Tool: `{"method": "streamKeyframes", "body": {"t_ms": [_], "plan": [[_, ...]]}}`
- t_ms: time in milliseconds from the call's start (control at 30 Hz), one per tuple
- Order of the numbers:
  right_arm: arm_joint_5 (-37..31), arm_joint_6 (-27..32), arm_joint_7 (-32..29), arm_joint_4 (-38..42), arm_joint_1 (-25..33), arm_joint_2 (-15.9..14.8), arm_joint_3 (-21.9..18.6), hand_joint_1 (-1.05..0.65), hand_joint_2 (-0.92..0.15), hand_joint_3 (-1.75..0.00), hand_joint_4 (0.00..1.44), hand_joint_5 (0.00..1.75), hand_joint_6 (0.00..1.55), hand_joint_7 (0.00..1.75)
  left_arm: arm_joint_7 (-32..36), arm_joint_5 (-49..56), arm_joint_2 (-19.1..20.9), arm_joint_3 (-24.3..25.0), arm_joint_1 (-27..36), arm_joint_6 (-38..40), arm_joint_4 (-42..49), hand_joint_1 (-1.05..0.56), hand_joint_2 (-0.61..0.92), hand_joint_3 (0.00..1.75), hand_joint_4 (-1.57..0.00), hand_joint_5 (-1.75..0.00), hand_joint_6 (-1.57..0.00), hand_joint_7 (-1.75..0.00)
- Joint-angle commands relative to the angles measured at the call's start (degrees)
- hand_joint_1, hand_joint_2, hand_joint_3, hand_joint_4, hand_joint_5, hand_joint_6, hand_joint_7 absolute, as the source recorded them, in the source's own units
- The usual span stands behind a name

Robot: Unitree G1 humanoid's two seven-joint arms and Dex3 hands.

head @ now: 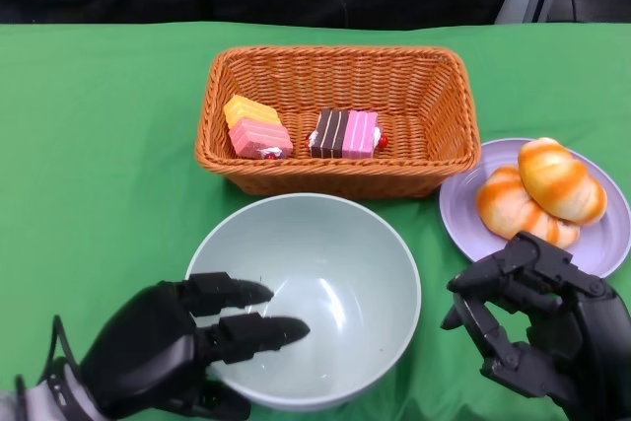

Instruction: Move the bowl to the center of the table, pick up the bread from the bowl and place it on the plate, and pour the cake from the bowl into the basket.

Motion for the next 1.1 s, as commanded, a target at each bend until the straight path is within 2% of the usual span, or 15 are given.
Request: {"method": "streamKeyframes", "body": {"t_ms": [33,133,333,533,567,600,633,667,700,733,767,800,900,967,1100], "plan": [[0.0,-1.1,-0.3,0.1,0.4,-0.3,-0.5,-0.08,-0.65,-0.80,0.71,1.43,0.71,1.12,-6.7,-4.9,3.4,2.8,2.2,-1.4,-3.4,-1.04,0.92,0.28,-0.32,0.00,-0.35,0.00],[-0.4,-1.3,-0.4,0.3,0.3,-0.3,-0.5,-0.08,-0.64,-0.82,0.72,1.42,0.72,1.12,-12.9,-9.1,4.8,5.5,4.0,-1.4,-6.8,-1.05,0.92,0.30,-0.23,0.00,-0.27,0.00],[0.3,-0.8,-0.1,0.1,0.4,-0.3,-0.4,-0.09,-0.59,-0.90,0.72,1.42,0.72,1.14,-23.9,-17.3,5.3,10.3,7.4,-1.6,-11.0,-1.05,0.92,0.29,-0.19,0.00,-0.23,0.00],[0.6,-0.8,0.2,0.0,0.5,-0.4,-0.4,-0.08,-0.61,-0.88,0.71,1.43,0.71,1.14,-32.2,-27.8,2.5,13.9,9.0,-5.5,-9.5,-1.05,0.92,0.29,-0.23,-0.02,-0.28,-0.03],[0.3,-1.1,0.1,0.2,0.7,-0.5,-0.6,-0.08,-0.61,-0.87,0.71,1.43,0.71,1.14,-33.3,-36.1,-1.8,15.3,9.8,-6.0,-8.1,-1.05,0.92,0.29,-0.23,-0.02,-0.28,-0.03],[0.0,-1.7,0.0,0.6,0.7,-0.6,-0.8,-0.08,-0.61,-0.87,0.71,1.43,0.71,1.15,-34.6,-44.1,-6.0,16.6,10.3,-6.2,-6.9,-0.51,0.92,0.23,-0.58,-0.17,-0.60,-0.12],[-0.3,-2.4,-0.2,1.1,0.7,-0.6,-1.1,-0.08,-0.60,-0.87,0.71,1.43,0.71,1.15,-36.4,-51.1,-9.4,17.5,10.6,-6.0,-6.2,-0.28,0.92,0.22,-0.76,-0.24,-0.77,-0.16],[-0.6,-3.1,-0.3,1.6,0.6,-0.7,-1.3,-0.08,-0.60,-0.87,0.71,1.43,0.72,1.15,-39.2,-57.5,-11.9,18.1,10.8,-4.9,-6.3,-0.15,0.92,0.25,-0.87,-0.32,-0.91,-0.19],[-0.9,-3.6,-0.4,2.1,0.5,-0.6,-1.5,-0.07,-0.60,-0.88,0.72,1.42,0.72,1.16,-41.6,-61.1,-13.0,18.6,10.7,-3.8,-6.9,-0.10,0.92,0.28,-0.89,-0.60,-1.03,-0.27],[-1.0,-3.8,-0.6,2.4,0.4,-0.6,-1.6,-0.07,-0.60,-0.88,0.72,1.42,0.72,1.16,-44.2,-64.8,-13.9,19.1,10.8,-2.2,-8.0,-0.09,0.92,0.30,-0.86,-0.82,-1.06,-0.38],[-1.0,-3.9,-0.6,2.7,0.3,-0.6,-1.8,-0.07,-0.61,-0.88,0.72,1.42,0.72,1.16,-46.7,-68.2,-14.8,19.7,11.0,-0.6,-9.0,-0.08,0.92,0.34,-0.83,-1.03,-1.02,-0.60],[-0.9,-4.0,-0.7,2.9,0.3,-0.6,-1.8,-0.07,-0.61,-0.88,0.72,1.41,0.72,1.17,-48.8,-70.4,-15.4,20.3,11.1,0.4,-9.6,-0.04,0.88,0.45,-0.81,-1.24,-0.91,-0.94],[1.1,-3.7,0.3,3.6,-0.1,-0.6,-2.0,-0.05,-0.62,-0.88,0.72,1.41,0.71,1.17,-59.0,-79.8,-16.3,22.0,12.2,7.0,-13.4,0.00,0.74,0.83,-0.82,-1.51,-0.80,-1.37],[1.6,-3.4,0.5,3.9,-0.2,-0.6,-2.2,-0.05,-0.64,-0.85,0.71,1.42,0.71,1.17,-63.9,-82.9,-16.9,23.8,13.5,11.2,-15.7,0.01,0.70,0.89,-0.82,-1.55,-0.79,-1.44],[1.5,-4.6,0.9,5.4,-0.6,-0.9,-2.7,-0.05,-0.67,-0.80,0.70,1.44,0.71,1.18,-71.7,-86.5,-18.5,27.7,15.7,17.4,-18.4,0.07,0.54,1.16,-0.84,-1.65,-0.80,-1.55]]}}
